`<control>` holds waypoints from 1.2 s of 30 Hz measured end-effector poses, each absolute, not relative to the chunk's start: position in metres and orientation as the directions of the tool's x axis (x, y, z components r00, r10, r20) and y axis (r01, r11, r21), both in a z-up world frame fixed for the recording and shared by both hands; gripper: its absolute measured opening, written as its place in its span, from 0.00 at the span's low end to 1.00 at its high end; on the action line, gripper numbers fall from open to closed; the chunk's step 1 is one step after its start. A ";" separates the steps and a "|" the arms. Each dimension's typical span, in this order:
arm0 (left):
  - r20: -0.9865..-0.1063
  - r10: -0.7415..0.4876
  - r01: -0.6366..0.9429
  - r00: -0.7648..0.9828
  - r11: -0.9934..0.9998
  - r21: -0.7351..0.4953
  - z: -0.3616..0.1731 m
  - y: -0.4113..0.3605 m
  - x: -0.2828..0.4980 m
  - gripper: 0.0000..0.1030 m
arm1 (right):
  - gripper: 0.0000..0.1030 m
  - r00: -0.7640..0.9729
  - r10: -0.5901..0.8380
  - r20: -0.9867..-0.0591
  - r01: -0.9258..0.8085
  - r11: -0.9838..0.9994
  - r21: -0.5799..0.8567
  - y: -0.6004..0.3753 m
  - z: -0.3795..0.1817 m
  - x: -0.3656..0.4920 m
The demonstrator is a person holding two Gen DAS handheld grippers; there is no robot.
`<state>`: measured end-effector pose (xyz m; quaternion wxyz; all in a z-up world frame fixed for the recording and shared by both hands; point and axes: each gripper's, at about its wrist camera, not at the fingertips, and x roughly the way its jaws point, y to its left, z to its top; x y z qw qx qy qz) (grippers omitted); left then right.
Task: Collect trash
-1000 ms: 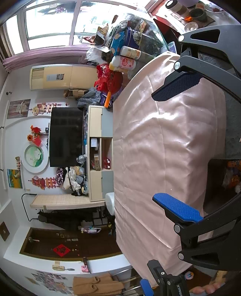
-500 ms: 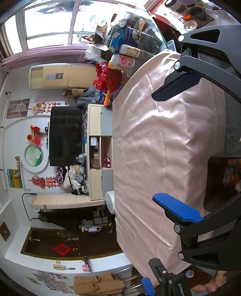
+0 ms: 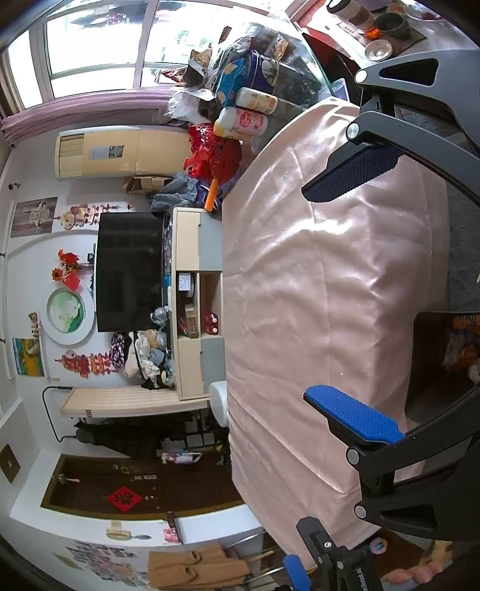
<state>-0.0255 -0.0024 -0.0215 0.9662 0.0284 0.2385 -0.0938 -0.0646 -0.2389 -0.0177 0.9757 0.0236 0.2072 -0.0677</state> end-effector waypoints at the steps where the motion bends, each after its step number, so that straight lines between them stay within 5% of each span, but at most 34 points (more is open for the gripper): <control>1: -0.466 -0.168 0.195 0.869 0.981 0.011 -0.021 -0.002 -0.025 0.92 | 0.97 0.904 -0.120 -0.410 0.141 0.990 0.021 -0.238 -0.018 -0.064; 36: -0.492 -0.142 0.176 0.859 0.984 0.023 -0.023 -0.013 -0.024 0.92 | 0.97 0.901 -0.138 -0.412 0.161 0.987 0.021 -0.237 -0.018 -0.069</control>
